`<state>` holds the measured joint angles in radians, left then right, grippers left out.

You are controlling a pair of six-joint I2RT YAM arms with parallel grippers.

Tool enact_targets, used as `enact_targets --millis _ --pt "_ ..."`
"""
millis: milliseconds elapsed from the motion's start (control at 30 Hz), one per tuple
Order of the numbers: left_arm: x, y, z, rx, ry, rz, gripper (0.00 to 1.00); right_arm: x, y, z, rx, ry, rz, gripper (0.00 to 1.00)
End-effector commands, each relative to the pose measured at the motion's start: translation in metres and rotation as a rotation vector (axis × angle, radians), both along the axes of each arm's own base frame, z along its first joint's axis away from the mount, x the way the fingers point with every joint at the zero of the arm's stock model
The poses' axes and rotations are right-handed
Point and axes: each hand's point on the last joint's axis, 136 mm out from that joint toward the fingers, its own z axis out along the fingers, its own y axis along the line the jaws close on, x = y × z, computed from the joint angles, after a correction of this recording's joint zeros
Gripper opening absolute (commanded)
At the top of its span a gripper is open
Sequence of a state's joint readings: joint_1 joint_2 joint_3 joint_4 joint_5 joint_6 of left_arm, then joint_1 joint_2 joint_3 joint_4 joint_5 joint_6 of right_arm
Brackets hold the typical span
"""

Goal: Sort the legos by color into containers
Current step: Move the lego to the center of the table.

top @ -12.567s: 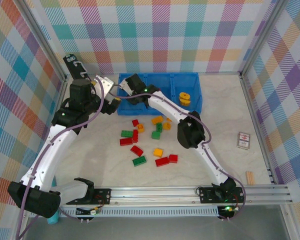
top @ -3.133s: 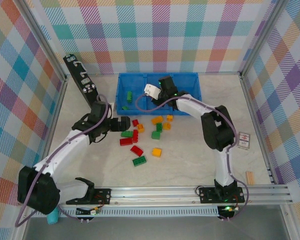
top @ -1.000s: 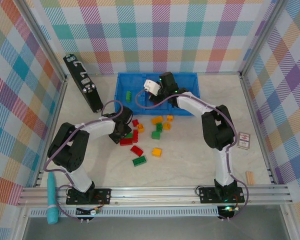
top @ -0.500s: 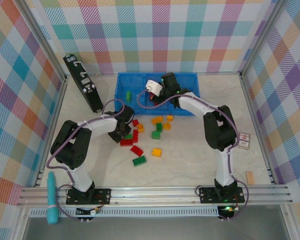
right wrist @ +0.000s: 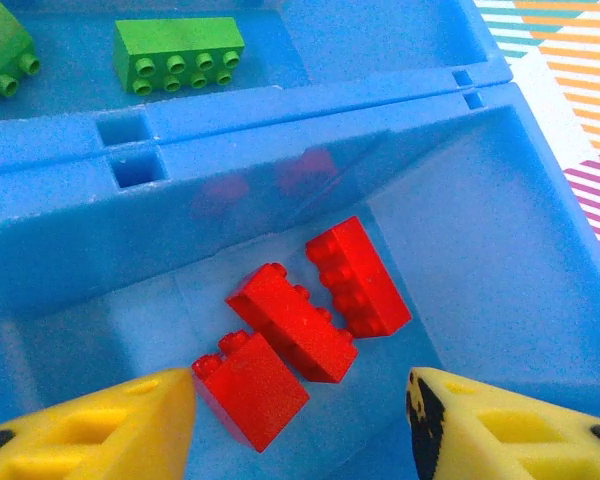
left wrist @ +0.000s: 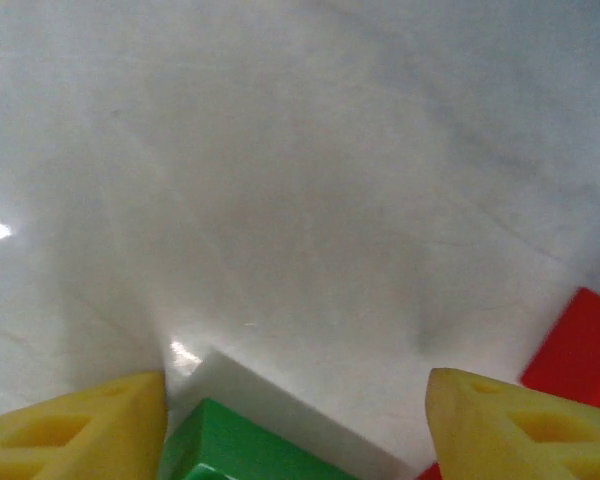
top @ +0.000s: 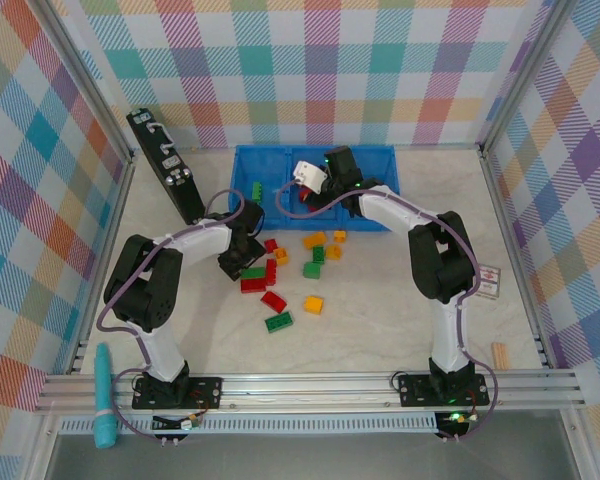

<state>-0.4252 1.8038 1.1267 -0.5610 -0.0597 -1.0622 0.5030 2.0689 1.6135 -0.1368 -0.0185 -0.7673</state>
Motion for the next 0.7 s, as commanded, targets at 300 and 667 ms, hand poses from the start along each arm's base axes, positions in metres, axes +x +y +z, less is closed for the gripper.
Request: enact_targets --millis 300,667 --pt "0.000 -0.055 0.016 -0.147 -0.084 -0.062 0.74 -0.006 -0.008 0.021 0.013 -0.016 0.007 0.60" --pt "-0.033 -0.052 0.030 -0.105 -0.034 -0.098 0.76 -0.008 -0.011 0.027 0.018 -0.020 0.008 0.61"
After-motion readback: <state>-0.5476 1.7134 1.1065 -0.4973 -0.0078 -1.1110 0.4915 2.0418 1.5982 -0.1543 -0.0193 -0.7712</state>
